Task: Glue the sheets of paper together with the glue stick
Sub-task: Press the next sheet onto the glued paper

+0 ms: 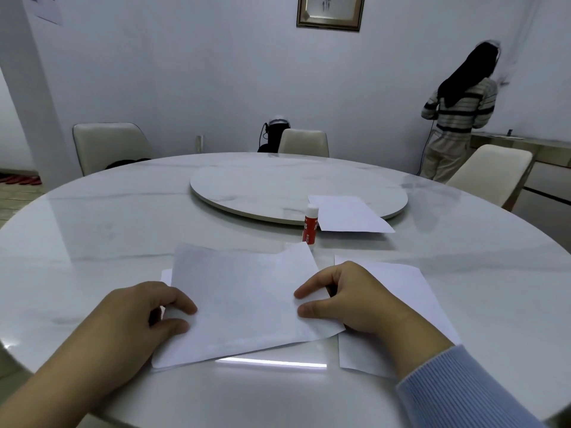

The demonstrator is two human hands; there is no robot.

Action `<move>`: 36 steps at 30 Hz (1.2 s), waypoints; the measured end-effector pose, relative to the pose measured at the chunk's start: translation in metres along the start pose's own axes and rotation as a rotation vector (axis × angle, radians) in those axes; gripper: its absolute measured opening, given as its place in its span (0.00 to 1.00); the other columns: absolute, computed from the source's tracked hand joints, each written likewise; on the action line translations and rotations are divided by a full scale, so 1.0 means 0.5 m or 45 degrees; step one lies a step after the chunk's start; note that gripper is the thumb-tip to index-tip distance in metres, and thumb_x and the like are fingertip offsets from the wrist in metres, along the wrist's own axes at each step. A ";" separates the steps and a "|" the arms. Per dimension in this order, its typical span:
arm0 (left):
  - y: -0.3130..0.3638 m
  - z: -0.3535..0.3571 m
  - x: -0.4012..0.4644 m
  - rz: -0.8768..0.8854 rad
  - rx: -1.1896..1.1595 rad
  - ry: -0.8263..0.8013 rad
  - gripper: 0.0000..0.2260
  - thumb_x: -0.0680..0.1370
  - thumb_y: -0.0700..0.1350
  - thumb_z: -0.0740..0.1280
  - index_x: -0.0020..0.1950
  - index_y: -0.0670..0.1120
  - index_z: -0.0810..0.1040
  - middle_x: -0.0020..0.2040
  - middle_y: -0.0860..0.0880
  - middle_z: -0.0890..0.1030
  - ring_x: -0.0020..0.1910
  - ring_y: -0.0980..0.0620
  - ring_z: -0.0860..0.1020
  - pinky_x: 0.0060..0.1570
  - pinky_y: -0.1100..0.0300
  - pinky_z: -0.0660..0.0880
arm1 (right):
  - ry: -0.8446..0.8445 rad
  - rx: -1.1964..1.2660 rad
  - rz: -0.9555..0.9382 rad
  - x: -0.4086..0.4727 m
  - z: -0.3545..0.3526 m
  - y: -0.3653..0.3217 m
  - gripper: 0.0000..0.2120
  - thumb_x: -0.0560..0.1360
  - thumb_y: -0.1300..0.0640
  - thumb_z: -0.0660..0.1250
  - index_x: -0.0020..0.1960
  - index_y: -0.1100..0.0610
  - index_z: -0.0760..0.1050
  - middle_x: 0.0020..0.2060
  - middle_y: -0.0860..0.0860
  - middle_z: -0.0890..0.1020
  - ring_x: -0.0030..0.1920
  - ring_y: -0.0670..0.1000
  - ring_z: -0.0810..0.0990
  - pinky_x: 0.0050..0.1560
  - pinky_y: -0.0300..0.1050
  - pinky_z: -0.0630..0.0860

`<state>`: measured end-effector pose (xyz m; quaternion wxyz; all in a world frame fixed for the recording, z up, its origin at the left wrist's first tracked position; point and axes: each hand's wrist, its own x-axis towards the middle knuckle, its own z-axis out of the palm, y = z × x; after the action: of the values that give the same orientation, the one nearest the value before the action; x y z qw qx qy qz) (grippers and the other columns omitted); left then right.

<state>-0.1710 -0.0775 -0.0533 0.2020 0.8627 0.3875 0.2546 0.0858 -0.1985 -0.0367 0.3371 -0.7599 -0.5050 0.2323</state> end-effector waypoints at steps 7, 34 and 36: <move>-0.007 -0.003 -0.001 -0.067 -0.075 -0.009 0.14 0.68 0.42 0.75 0.35 0.62 0.81 0.27 0.57 0.76 0.32 0.61 0.74 0.33 0.72 0.67 | 0.002 -0.053 -0.023 0.001 0.000 -0.001 0.09 0.64 0.49 0.78 0.44 0.43 0.85 0.29 0.46 0.69 0.29 0.45 0.68 0.29 0.30 0.65; 0.008 -0.001 0.007 -0.180 0.194 -0.118 0.11 0.72 0.44 0.72 0.39 0.60 0.75 0.48 0.53 0.73 0.45 0.56 0.74 0.41 0.66 0.67 | 0.057 -0.150 0.019 0.002 0.012 -0.007 0.11 0.64 0.49 0.77 0.46 0.43 0.83 0.42 0.45 0.76 0.40 0.43 0.75 0.41 0.33 0.71; 0.032 -0.001 0.016 -0.182 0.380 -0.001 0.06 0.74 0.46 0.69 0.46 0.58 0.76 0.60 0.50 0.70 0.60 0.48 0.69 0.54 0.61 0.69 | 0.208 -0.267 -0.032 0.005 0.007 -0.011 0.15 0.63 0.48 0.77 0.49 0.44 0.81 0.48 0.44 0.73 0.49 0.44 0.74 0.51 0.37 0.71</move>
<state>-0.1575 -0.0810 -0.0419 0.0893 0.8534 0.4812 0.1791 0.0810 -0.1938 -0.0346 0.2987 -0.8010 -0.5068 0.1112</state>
